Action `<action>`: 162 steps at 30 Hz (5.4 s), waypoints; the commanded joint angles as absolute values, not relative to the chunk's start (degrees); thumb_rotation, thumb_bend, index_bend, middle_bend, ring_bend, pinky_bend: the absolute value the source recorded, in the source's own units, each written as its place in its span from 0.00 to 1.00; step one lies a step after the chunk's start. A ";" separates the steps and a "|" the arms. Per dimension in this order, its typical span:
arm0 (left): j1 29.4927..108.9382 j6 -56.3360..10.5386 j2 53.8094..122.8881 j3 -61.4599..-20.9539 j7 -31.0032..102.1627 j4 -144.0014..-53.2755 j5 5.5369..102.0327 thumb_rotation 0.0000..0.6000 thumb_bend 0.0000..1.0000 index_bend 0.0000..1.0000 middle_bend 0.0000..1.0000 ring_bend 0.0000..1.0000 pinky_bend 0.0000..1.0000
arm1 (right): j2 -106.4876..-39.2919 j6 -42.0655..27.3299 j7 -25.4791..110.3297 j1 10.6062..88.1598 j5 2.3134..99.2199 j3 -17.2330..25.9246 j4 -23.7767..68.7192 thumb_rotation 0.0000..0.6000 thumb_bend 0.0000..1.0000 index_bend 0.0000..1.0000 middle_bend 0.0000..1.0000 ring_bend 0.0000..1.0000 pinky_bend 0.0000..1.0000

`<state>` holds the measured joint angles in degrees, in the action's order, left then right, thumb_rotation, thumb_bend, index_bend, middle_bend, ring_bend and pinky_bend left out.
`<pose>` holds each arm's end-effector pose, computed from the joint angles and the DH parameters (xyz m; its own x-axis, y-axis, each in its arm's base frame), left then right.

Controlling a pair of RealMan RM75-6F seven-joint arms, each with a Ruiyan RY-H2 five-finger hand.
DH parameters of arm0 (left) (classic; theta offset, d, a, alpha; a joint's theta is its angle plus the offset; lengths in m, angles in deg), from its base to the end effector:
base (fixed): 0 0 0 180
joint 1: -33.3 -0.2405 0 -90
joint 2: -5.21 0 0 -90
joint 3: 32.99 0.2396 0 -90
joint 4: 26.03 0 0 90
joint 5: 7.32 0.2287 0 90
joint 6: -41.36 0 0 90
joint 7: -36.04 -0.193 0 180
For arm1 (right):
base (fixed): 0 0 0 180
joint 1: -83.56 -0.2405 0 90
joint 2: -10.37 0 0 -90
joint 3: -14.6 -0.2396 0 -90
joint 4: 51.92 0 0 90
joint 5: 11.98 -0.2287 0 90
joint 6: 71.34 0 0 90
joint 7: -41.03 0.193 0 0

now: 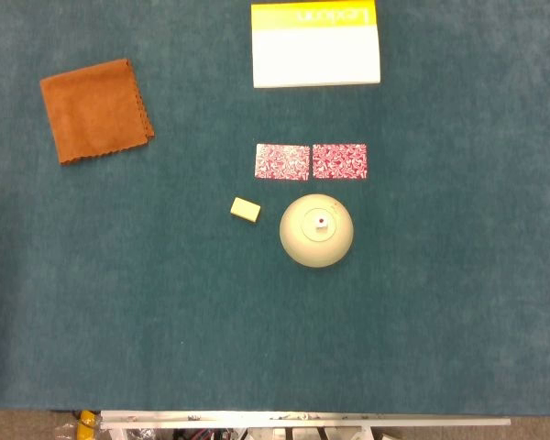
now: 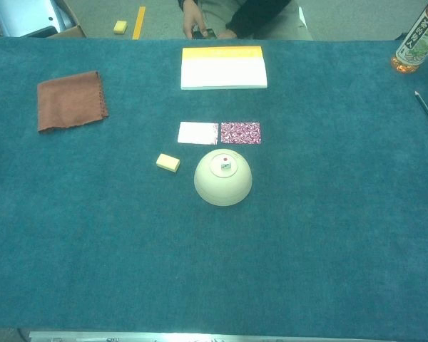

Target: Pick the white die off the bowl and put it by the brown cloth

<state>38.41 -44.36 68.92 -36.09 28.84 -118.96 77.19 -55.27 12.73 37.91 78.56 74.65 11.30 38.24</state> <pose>-0.3039 0.2325 0.1404 0.5026 -0.0130 0.8644 0.8645 0.0125 -0.5024 -0.3066 -0.2332 0.1276 0.4555 -0.0092 0.8902 -0.8901 -0.0217 0.4553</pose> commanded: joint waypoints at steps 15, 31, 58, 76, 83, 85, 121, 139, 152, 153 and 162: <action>38.32 -44.36 67.67 -35.98 28.99 -119.32 77.28 1.00 0.46 0.28 0.33 0.19 0.23 | -53.44 9.74 42.02 75.96 77.97 12.05 41.46 1.00 0.52 0.58 0.50 0.36 0.30; 37.65 -45.69 66.16 -36.22 28.48 -121.12 77.26 1.00 0.46 0.27 0.32 0.19 0.23 | -56.89 -7.78 42.22 61.24 78.03 8.79 45.40 1.00 0.19 0.57 0.39 0.21 0.21; 37.55 -45.39 66.37 -36.23 29.44 -120.07 77.15 1.00 0.46 0.27 0.32 0.19 0.23 | -63.73 -14.52 37.55 52.77 73.70 7.55 47.59 1.00 0.13 0.48 0.34 0.16 0.19; 37.46 -45.10 66.97 -36.39 31.42 -118.13 76.59 1.00 0.46 0.27 0.32 0.19 0.23 | -74.44 -22.95 25.73 43.53 66.68 6.48 42.35 1.00 0.23 0.48 0.34 0.15 0.15; 37.49 -44.81 67.45 -36.48 32.56 -116.87 76.27 1.00 0.46 0.27 0.32 0.19 0.23 | -77.42 -24.32 22.32 41.65 63.13 6.81 40.60 1.00 0.23 0.48 0.34 0.15 0.15; 37.45 -44.75 67.54 -36.48 32.84 -116.56 76.14 1.00 0.46 0.27 0.32 0.19 0.23 | -78.01 -24.56 21.73 41.33 62.25 6.98 40.26 1.00 0.23 0.48 0.34 0.15 0.15; 37.02 -44.77 67.66 -36.74 35.38 -114.13 75.52 1.00 0.46 0.27 0.31 0.19 0.23 | -82.65 -23.85 17.82 37.65 55.73 8.00 37.30 1.00 0.24 0.53 0.36 0.15 0.14; 36.69 -44.86 67.62 -36.67 35.62 -113.98 75.32 1.00 0.46 0.27 0.31 0.19 0.23 | -78.67 -20.26 20.67 38.92 56.68 7.58 41.05 1.00 0.27 0.56 0.38 0.15 0.14; 36.59 -45.28 67.46 -36.58 34.80 -115.01 75.81 1.00 0.45 0.27 0.31 0.19 0.23 | -79.29 -8.46 26.95 42.34 66.53 6.10 39.82 1.00 0.27 0.55 0.38 0.15 0.13; 36.52 -45.38 67.41 -36.59 34.79 -115.02 75.79 1.00 0.45 0.27 0.31 0.19 0.23 | -79.82 -7.16 27.56 42.62 67.61 5.98 39.21 1.00 0.27 0.54 0.38 0.15 0.12; 36.43 -45.11 67.57 -36.50 34.87 -114.83 75.58 1.00 0.46 0.27 0.31 0.19 0.23 | -81.56 -2.13 28.23 44.49 71.40 6.14 36.57 1.00 0.27 0.38 0.36 0.14 0.09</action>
<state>36.43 -45.10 67.56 -36.50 34.87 -114.83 75.57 -81.50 -2.32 28.63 44.29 71.40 6.14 36.56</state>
